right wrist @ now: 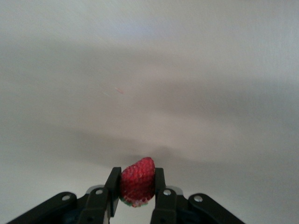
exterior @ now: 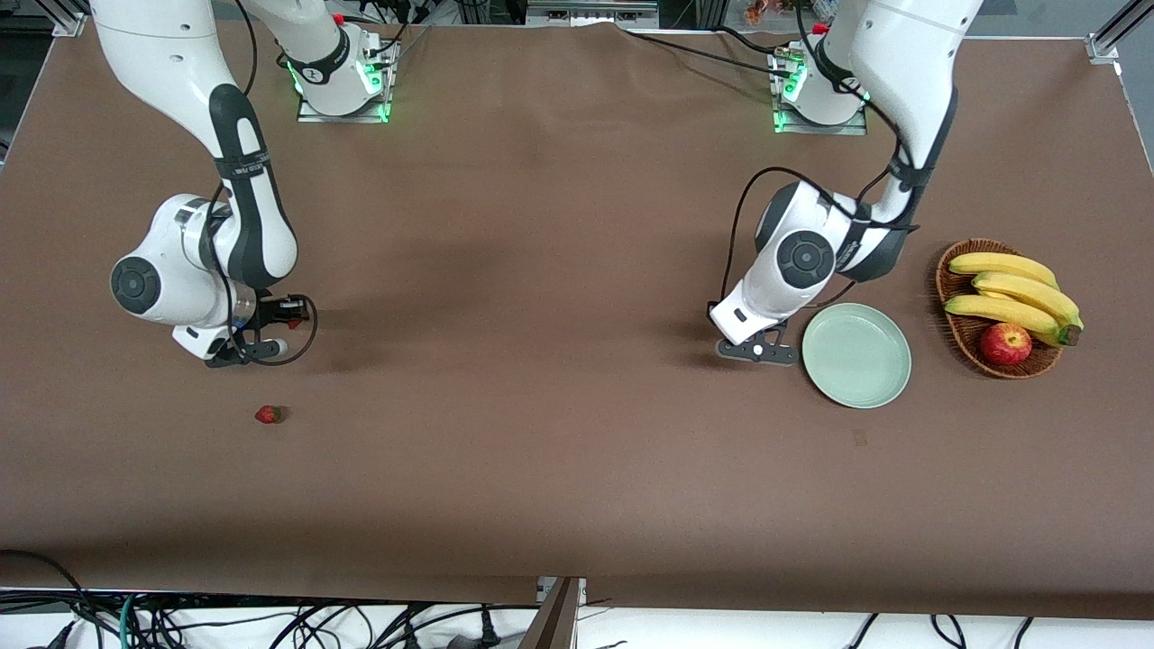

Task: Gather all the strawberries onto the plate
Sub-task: 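Place the strawberry on the plate with the left gripper while the right gripper grasps another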

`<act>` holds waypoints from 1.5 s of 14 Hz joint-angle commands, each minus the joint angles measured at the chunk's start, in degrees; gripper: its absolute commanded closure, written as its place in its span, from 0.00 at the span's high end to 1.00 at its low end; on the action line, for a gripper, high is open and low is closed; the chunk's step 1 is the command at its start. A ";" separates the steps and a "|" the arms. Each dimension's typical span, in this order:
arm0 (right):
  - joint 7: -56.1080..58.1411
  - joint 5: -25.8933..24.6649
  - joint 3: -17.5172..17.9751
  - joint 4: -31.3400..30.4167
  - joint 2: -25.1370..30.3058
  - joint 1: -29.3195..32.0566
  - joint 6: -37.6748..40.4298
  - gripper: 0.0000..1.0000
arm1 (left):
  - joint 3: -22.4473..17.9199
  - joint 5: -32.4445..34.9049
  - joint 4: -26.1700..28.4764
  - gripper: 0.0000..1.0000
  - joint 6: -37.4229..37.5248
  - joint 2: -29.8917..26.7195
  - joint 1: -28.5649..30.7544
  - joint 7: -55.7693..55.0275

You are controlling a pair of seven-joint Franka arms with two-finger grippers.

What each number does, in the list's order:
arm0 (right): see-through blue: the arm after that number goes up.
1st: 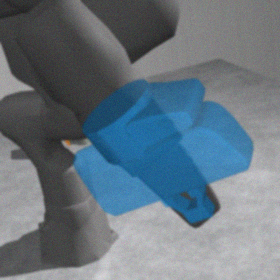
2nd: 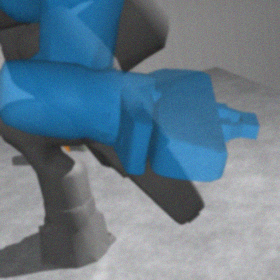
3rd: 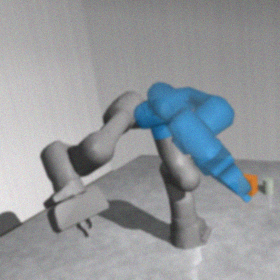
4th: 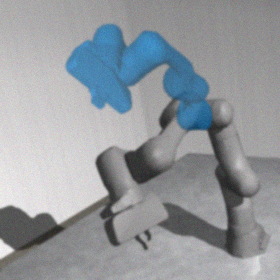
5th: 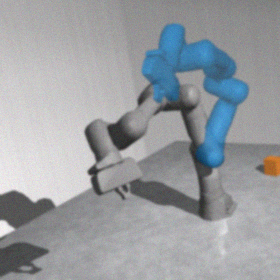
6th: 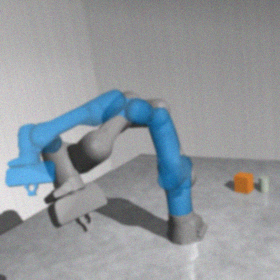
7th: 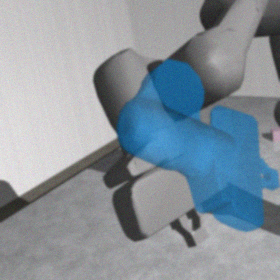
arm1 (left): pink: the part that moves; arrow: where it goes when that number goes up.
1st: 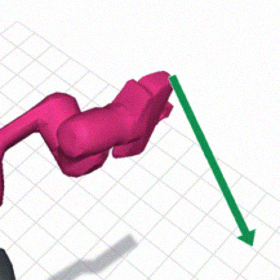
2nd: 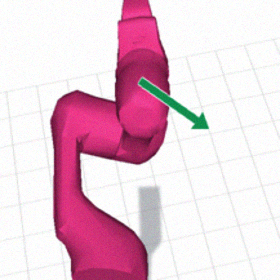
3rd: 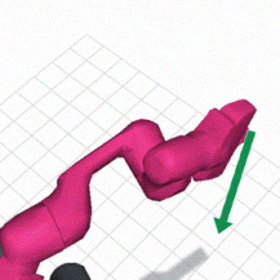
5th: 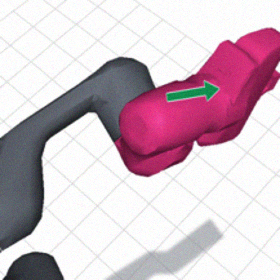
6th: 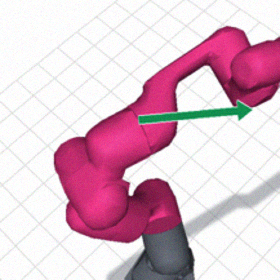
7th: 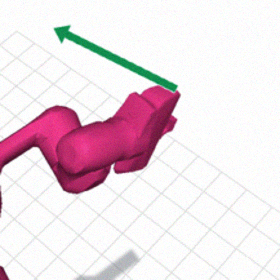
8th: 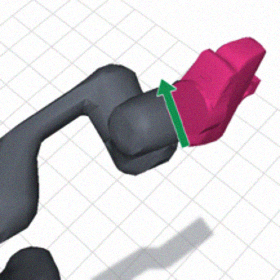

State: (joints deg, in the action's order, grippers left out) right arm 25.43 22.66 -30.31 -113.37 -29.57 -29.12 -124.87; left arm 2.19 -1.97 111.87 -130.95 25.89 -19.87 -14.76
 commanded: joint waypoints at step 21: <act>-65.65 16.46 30.92 41.19 -25.43 -16.11 -27.42 0.22 | 0.54 6.98 -6.67 1.00 9.48 7.34 22.78 34.97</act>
State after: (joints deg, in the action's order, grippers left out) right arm -35.93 38.15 0.72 -77.22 -51.02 -41.54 -147.79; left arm 2.23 6.16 105.72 -122.07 33.83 2.75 18.57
